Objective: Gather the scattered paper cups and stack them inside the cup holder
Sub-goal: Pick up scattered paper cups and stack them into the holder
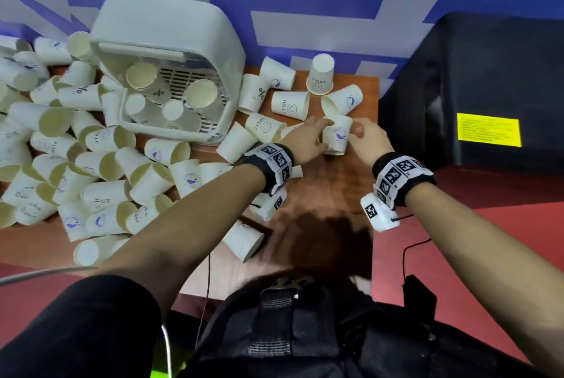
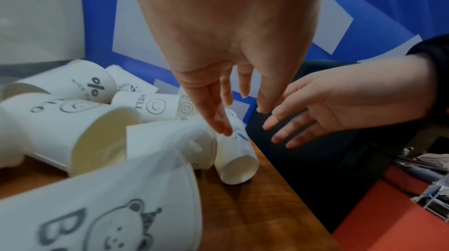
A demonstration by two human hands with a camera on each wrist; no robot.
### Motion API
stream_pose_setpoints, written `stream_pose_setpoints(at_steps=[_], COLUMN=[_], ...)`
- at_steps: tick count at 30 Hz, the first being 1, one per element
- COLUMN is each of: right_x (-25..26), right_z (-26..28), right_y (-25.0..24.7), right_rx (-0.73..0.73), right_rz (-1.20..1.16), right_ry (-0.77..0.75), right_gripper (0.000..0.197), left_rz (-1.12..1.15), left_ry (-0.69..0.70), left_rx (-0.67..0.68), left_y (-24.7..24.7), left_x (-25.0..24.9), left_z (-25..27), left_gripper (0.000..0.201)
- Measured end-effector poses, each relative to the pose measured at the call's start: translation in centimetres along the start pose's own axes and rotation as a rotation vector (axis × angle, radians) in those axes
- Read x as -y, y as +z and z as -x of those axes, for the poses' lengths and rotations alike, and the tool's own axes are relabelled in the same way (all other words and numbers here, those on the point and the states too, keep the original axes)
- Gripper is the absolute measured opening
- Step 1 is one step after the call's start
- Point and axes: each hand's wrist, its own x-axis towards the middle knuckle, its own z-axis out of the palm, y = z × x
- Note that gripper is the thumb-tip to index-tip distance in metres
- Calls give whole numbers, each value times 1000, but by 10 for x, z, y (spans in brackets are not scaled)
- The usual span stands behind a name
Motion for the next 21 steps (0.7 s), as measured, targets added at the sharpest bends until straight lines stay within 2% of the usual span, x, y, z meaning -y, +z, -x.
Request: stream_pose_setpoints(at_steps=[5, 12, 17, 21], right_x=[-12, -25, -33, -37], right_z=[-15, -42, -50, -46], right_y=[-3, 6, 14, 15], right_rx=[45, 153, 157, 158], right_rz=[-28, -73, -109, -141], right_ry=[-17, -13, 25, 44], right_gripper=[37, 64, 67, 70], left_rz=[34, -23, -58, -137], left_ry=[-43, -91, -112, -78], left_rx=[25, 49, 112, 129], left_y=[14, 23, 29, 35], left_x=[-10, -11, -8, -7], left_z=[-26, -51, -56, -51], left_gripper=[64, 76, 92, 96])
